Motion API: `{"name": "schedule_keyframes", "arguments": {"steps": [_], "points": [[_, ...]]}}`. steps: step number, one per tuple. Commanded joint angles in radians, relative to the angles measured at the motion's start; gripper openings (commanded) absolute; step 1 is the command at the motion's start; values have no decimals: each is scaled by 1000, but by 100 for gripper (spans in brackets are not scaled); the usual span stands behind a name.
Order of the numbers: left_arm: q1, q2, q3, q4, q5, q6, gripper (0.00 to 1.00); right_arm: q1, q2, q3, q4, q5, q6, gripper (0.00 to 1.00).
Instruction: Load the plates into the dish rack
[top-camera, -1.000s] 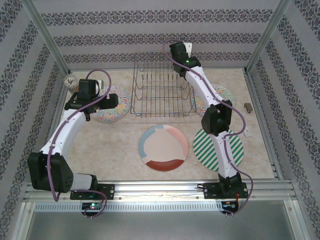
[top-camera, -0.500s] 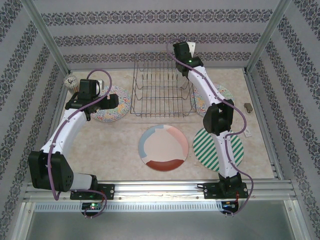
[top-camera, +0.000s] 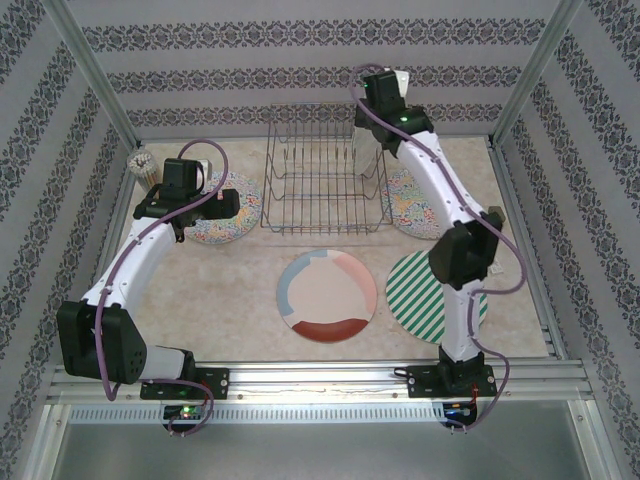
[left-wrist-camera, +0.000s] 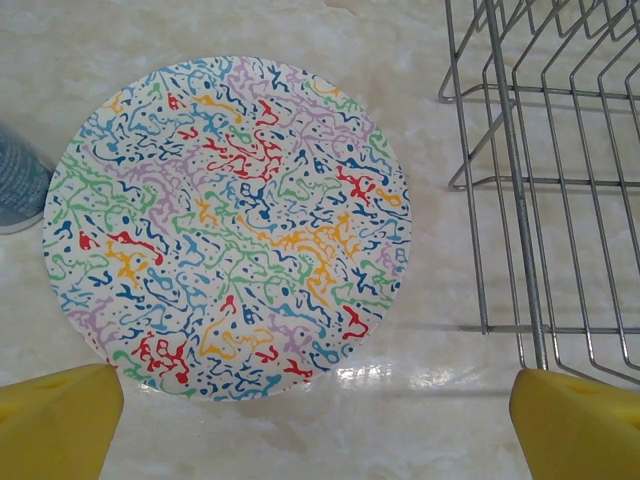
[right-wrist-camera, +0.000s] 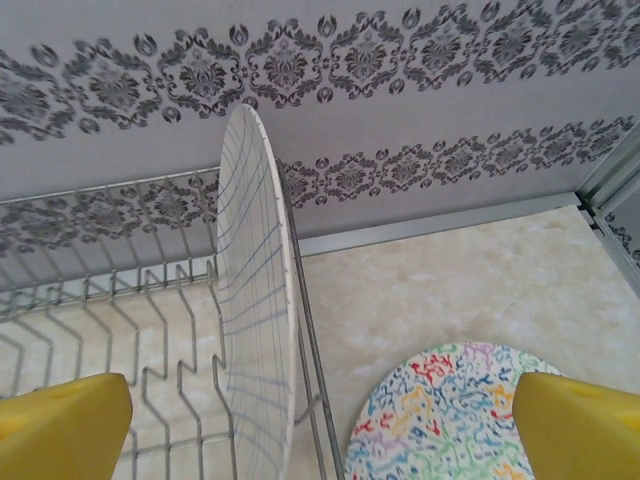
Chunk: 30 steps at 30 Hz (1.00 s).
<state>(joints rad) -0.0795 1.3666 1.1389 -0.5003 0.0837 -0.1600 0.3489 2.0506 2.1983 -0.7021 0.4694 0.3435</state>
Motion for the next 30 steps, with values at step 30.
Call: {"name": "schedule_keyframes", "arguments": {"steps": [30], "points": [[-6,48,6,-95,-117,-441,100,125,-1028,-1252,279,-564,169,98]]}}
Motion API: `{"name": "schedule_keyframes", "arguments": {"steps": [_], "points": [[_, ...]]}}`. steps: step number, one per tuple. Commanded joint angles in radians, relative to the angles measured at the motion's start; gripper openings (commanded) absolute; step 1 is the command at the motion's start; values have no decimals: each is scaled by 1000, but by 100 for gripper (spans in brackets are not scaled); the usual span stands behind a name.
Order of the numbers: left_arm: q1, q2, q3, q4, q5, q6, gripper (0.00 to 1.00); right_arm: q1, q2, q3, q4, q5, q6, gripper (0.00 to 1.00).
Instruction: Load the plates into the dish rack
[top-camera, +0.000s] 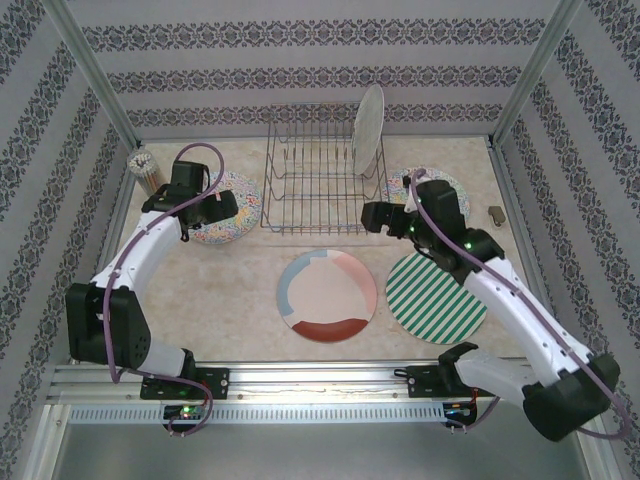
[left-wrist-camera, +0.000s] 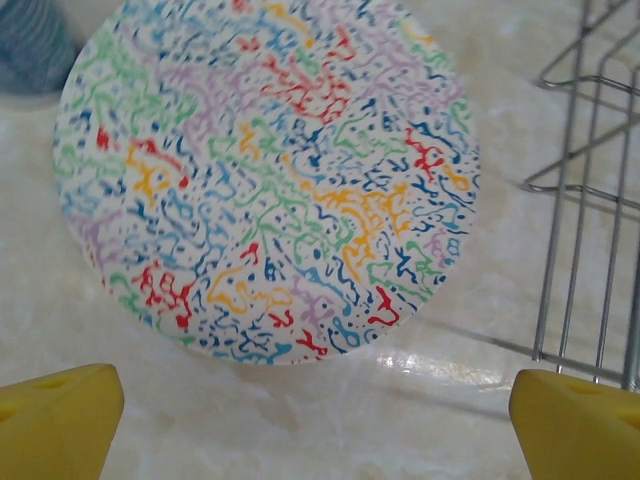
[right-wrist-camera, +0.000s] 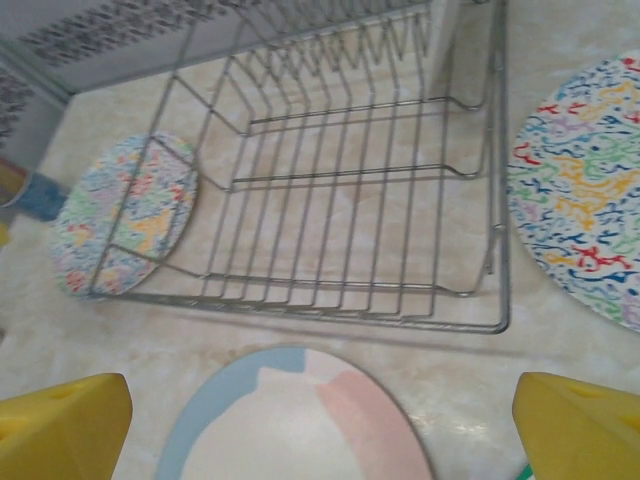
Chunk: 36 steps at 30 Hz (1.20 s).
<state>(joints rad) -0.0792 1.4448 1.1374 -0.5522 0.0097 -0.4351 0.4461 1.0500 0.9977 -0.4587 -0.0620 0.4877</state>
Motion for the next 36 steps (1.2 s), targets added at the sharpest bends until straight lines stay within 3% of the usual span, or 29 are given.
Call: {"name": "schedule_keyframes", "arguments": {"steps": [1,7,16,28,36], "points": [[-7,-43,-8,-34,-43,-205,100,37,-37,-67,31,-29,29,98],[14,-87,-102,56,-14,-410,100,73,-48,-114,41,-49,66,98],[94,-103,-260,229,18,-587,100,147,-9,-87,79,-92,79,98],[161,-40,-329,379,94,-631,100,189,89,-13,140,-95,99,98],[186,15,-370,476,142,-667,96,202,66,-69,146,-61,114,98]]}}
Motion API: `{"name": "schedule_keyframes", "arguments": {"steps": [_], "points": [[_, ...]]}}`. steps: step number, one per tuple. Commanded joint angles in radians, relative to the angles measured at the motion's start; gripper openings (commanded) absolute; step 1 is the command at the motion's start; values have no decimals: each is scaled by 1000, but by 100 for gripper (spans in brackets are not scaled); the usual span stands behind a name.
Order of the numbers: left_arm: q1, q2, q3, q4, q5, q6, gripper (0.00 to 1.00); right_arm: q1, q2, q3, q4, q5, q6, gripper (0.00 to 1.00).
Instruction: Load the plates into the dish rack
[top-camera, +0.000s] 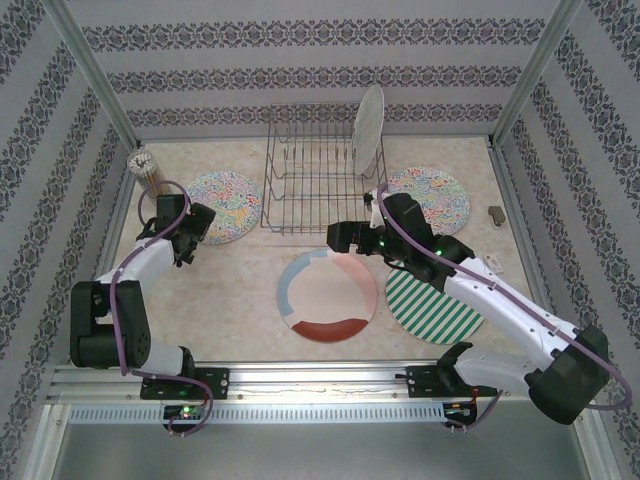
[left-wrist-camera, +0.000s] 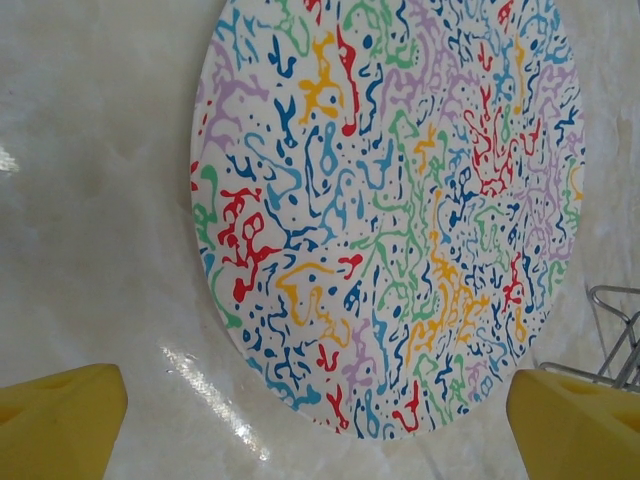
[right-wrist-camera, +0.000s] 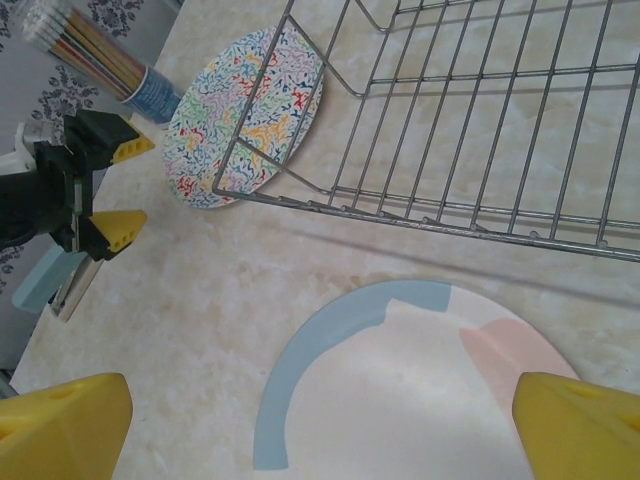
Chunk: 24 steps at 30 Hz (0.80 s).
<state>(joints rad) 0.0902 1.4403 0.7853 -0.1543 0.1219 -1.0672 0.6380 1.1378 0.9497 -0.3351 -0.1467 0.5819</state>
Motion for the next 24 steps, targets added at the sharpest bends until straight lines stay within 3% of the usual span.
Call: {"name": "schedule_keyframes", "arguments": {"steps": [1,24], "points": [[19,27,-19,87,36,-36,96,9,-24,-26,21,27,19,98],[34,72,-67,168,32,-51,95,-22,-24,15,-32,29,-8,98]]}}
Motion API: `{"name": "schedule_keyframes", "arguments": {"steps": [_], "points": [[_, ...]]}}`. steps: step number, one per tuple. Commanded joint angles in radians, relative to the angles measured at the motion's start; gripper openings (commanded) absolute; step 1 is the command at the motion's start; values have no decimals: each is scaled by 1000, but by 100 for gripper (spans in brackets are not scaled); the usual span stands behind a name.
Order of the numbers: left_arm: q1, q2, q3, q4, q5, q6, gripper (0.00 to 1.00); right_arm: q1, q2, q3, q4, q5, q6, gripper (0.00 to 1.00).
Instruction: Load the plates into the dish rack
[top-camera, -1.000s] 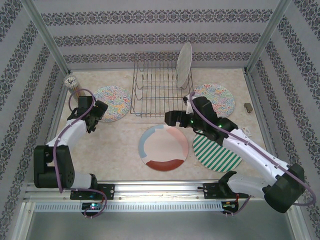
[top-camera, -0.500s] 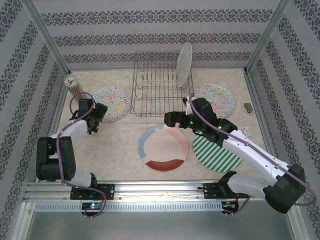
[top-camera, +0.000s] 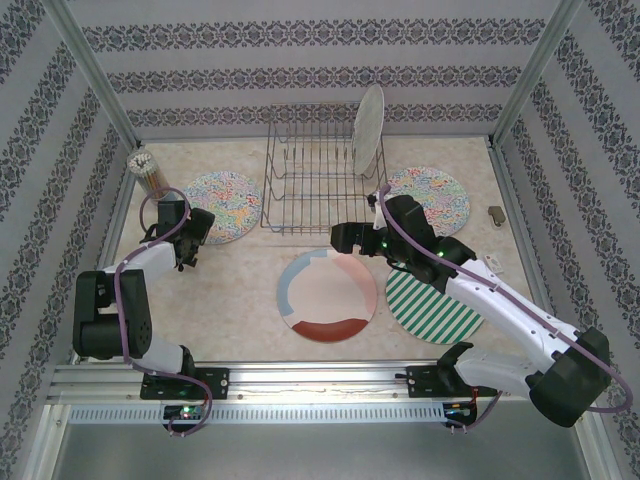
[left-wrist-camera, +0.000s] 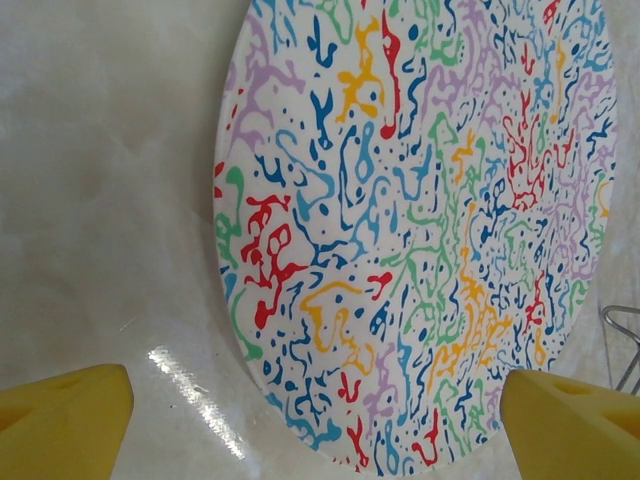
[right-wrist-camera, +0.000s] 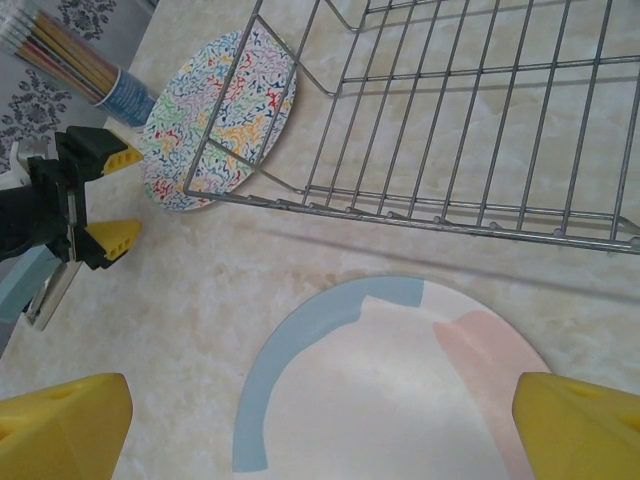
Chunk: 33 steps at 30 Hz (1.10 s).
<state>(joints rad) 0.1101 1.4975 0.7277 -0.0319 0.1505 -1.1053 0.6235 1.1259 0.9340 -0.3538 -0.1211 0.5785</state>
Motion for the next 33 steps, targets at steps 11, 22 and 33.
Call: {"name": "schedule_keyframes", "arguments": {"steps": [11,22,33], "points": [[20,73,-2,100,30,-24,95,-20,-21,25,-23,-5,-4,98],[22,125,20,157,73,-34,94,-32,-38,6,-36,1,-2,98],[22,127,54,153,84,-30,94,-40,-37,5,-40,1,-3,98]]}}
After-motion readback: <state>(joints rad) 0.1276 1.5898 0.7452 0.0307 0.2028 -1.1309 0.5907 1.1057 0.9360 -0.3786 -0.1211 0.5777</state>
